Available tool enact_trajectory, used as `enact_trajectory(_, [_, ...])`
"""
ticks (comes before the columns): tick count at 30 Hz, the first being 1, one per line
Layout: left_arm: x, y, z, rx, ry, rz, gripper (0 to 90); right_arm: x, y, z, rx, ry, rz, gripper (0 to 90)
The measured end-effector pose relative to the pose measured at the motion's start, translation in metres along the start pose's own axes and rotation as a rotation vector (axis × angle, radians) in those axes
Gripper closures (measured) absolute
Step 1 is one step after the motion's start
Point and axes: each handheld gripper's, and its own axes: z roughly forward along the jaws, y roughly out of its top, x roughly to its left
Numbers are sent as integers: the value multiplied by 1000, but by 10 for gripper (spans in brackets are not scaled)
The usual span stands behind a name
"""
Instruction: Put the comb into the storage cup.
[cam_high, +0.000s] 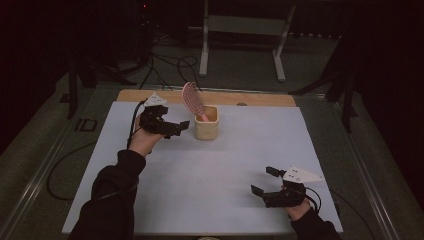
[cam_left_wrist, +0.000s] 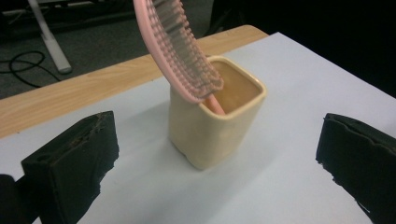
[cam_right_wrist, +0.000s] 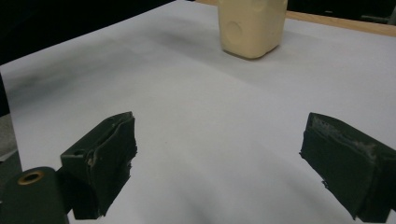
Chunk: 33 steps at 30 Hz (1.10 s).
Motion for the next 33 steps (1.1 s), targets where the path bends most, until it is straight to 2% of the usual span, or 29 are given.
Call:
enact_trajectory(10, [0, -18, -15, 10, -20, 13, 1, -1, 0, 0, -1, 1, -3, 98])
enact_trajectory(16, [0, -31, -24, 33, -33, 26, 1, 0, 0, 1, 1, 2, 1, 98])
enact_trajectory(28, [-11, -58, -40, 54, -54, 50, 1, 1, 1, 1, 2, -1, -1, 98])
enact_trajectory(33, [-12, -69, -44, 58, -65, 43, 1, 1, 1, 1, -2, -1, 0, 98])
